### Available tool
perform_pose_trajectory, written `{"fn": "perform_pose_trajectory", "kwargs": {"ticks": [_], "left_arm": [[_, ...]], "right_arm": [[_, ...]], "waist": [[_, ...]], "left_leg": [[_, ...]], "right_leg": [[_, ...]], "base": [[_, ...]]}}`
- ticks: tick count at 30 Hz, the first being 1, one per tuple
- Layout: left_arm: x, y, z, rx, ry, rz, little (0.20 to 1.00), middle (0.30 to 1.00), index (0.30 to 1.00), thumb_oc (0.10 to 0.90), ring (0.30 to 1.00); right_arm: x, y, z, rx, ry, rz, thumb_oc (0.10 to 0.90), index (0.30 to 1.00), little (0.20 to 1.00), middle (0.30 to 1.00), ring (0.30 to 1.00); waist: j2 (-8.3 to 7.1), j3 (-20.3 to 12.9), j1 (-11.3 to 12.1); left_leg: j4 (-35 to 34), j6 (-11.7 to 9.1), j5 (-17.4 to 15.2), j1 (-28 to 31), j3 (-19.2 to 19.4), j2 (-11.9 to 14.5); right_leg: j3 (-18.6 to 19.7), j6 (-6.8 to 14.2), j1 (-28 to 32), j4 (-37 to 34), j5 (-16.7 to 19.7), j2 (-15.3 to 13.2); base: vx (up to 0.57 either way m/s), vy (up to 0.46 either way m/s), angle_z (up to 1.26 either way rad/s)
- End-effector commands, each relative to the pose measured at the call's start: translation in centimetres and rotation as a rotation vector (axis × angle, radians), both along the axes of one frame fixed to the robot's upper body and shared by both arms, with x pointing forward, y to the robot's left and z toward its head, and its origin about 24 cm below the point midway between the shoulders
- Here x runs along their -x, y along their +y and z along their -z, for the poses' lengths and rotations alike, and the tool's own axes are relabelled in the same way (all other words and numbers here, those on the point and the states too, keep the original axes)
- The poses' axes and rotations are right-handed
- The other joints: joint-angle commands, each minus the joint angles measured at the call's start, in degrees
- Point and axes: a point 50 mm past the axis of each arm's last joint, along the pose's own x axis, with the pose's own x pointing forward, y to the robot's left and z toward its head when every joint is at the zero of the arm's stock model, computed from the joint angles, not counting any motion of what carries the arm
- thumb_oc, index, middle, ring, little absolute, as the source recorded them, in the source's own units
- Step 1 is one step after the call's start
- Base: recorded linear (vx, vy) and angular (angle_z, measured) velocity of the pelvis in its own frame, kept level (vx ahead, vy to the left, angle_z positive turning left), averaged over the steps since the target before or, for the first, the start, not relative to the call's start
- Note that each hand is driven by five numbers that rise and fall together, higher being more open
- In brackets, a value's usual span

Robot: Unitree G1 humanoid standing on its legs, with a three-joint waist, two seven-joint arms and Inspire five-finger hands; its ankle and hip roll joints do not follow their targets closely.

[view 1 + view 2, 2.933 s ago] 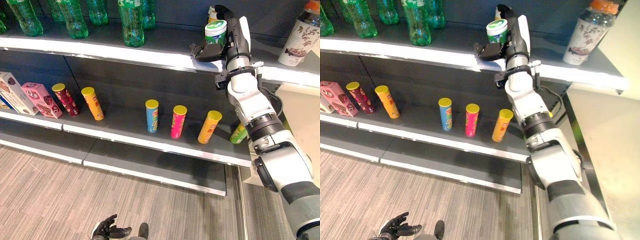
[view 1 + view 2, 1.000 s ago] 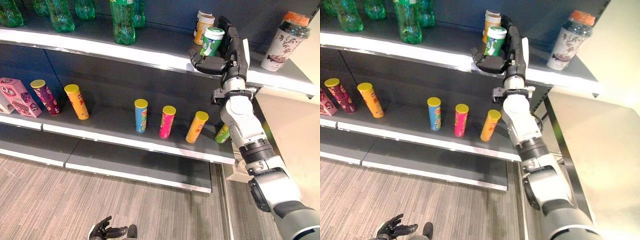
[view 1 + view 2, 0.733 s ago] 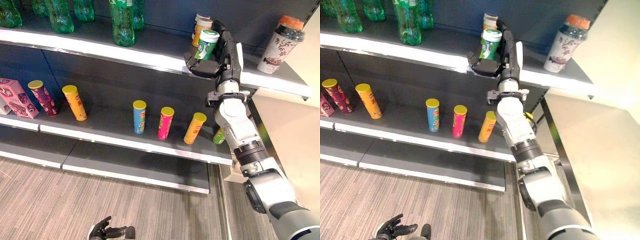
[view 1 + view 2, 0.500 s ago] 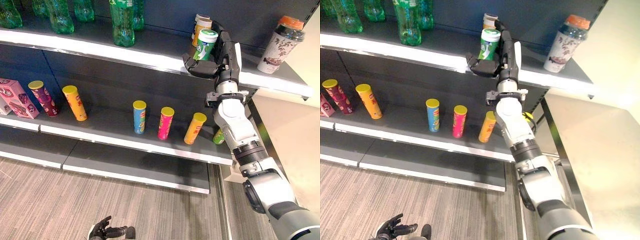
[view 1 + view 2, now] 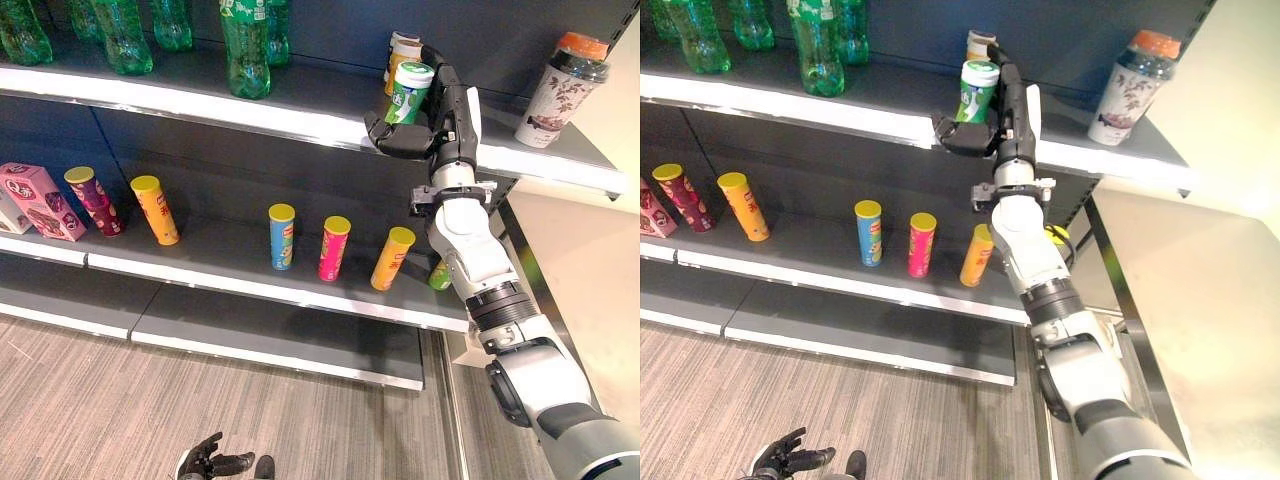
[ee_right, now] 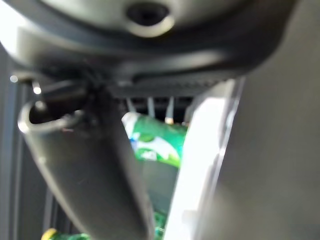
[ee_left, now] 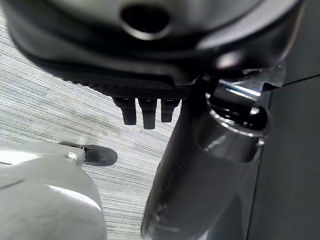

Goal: Put the goods on the table back onto the shelves and tidy them up.

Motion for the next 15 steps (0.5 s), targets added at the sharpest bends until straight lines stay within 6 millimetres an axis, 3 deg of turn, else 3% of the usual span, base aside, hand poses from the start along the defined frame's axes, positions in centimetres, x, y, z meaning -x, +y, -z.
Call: {"fn": "perform_pose_trajectory", "kwargs": {"ticks": [1,9,15], "left_arm": [[-2.9,0.4,-0.9,-0.037,-0.082,0.021,0.900,0.900,0.900,0.800,0.900],[-2.6,0.6,-0.8,-0.044,-0.071,0.008,0.900,0.900,0.900,0.800,0.900],[-2.5,0.7,-0.9,-0.049,-0.074,0.005,0.900,0.900,0.900,0.800,0.900]], "right_arm": [[0.8,1.2,-4.0,0.003,-0.163,-0.051,0.800,0.900,0.900,0.900,0.900],[0.7,1.4,-3.9,0.018,-0.159,-0.021,0.800,0.900,0.900,0.900,0.900],[0.6,-0.2,-4.4,0.035,-0.178,0.055,0.800,0.900,0.900,0.900,0.900]], "waist": [[-0.45,-0.97,1.67],[-0.65,-0.89,1.82],[-0.34,-0.93,1.76]], "left_leg": [[0.20,-0.44,-7.24,3.78,-0.55,0.22],[0.20,-0.40,-7.22,3.61,-0.61,0.17],[0.20,-0.32,-7.35,3.77,-0.60,-0.02]], "right_leg": [[-2.26,3.30,0.14,0.74,2.12,-2.62],[-2.26,3.32,0.10,0.74,2.26,-2.63],[-2.39,3.44,0.31,0.74,2.27,-2.81]], "base": [[0.00,0.000,-0.04],[0.00,0.000,0.00],[0.00,0.000,0.00]]}}
